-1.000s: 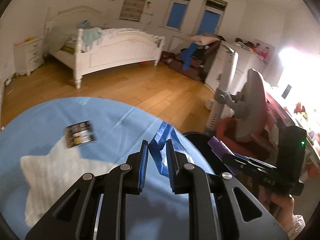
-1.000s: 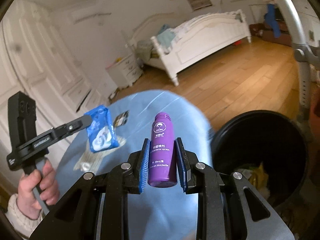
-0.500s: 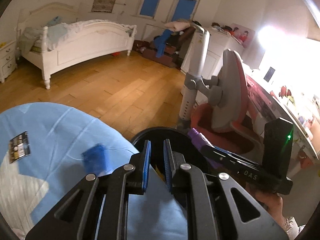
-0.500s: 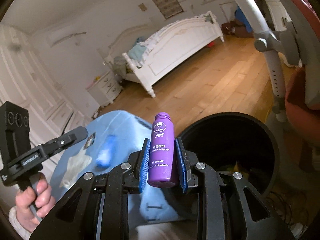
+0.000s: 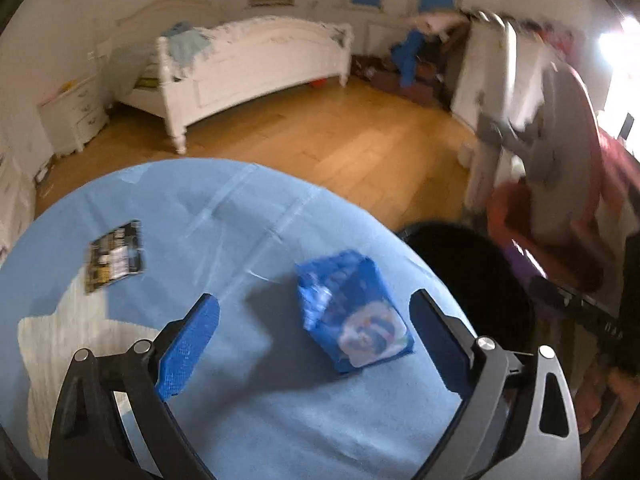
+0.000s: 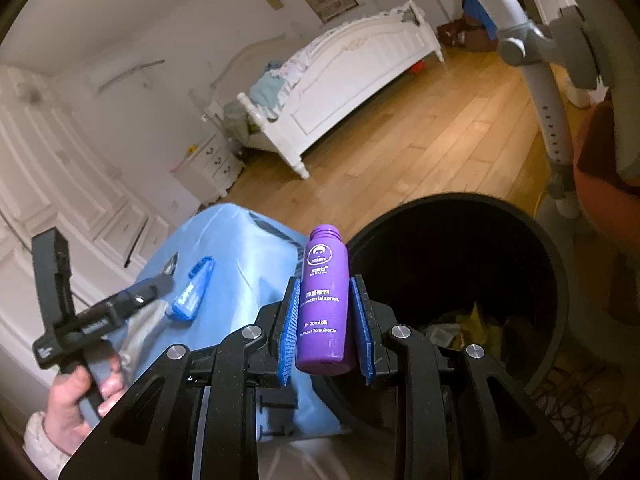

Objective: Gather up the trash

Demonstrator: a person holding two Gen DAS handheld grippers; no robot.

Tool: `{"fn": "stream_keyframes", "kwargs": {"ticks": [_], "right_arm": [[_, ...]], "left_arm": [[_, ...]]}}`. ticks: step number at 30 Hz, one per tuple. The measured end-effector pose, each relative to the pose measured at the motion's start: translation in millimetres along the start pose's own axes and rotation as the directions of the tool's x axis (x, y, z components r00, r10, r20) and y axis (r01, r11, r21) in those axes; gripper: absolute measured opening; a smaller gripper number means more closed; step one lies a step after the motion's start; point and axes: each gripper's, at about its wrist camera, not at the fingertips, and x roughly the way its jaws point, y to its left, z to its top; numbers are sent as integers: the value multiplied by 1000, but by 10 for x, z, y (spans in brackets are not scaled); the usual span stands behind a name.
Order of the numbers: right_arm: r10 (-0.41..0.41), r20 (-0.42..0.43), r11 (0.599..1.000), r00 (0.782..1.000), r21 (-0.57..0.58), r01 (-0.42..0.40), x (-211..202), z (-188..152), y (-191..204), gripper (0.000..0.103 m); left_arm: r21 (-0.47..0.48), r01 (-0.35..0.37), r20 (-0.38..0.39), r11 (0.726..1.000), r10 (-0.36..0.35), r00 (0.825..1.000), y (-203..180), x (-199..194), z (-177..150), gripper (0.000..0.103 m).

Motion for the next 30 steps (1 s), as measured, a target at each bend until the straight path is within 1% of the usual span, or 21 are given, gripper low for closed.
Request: {"fn": "stream_keyframes", "kwargs": {"ticks": [1, 3, 4, 5, 6, 8, 12, 14, 17, 21, 26, 30], "right_arm": [[2, -5, 1000, 1000, -1, -2, 18, -17, 7, 26], [5, -12, 1000, 1000, -3, -5, 41, -44, 7, 26], [5, -15, 1000, 1000, -4, -5, 50, -56, 15, 26], [5, -17, 1000, 1000, -6, -5, 55, -58, 18, 26], [5, -18, 1000, 1000, -6, -5, 64, -64, 17, 26], [6, -18, 1000, 1000, -3, -7, 69, -71, -1, 26], [3, 1, 1000, 1000, 9, -3, 46, -34, -74, 26], [-5, 16, 1000, 1000, 22, 4, 14, -15, -119, 26], [-21, 38, 999, 999, 43, 19, -37, 30, -198, 26], [-46, 52, 997, 998, 67, 42, -78, 72, -332, 26], [-64, 43, 994, 997, 88, 60, -78, 73, -463, 26], [-68, 33, 993, 997, 97, 65, -62, 54, -524, 26]], "left_arm": [[13, 2, -14, 1000, -2, 1000, -38, 39, -14, 90], [42, -6, -57, 999, 9, 998, -102, 152, -44, 71], [32, 13, -39, 999, -12, 999, -94, 160, -54, 70], [25, 17, -37, 1000, -16, 999, -56, 171, -42, 60], [9, 45, -35, 999, -45, 998, -27, 176, -33, 52], [-15, 65, -34, 998, -66, 997, -1, 165, 6, 50], [-10, 146, 29, 989, -146, 989, -103, 11, 119, 50], [-7, 194, 43, 981, -194, 980, -190, -49, 186, 50], [27, 261, 52, 965, -262, 964, -462, -77, 310, 50], [70, 320, 41, 945, -324, 945, -787, -16, 382, 50], [94, 361, 11, 928, -363, 932, -1024, 118, 381, 50], [95, 377, -7, 921, -378, 926, -1038, 167, 365, 51]]}}
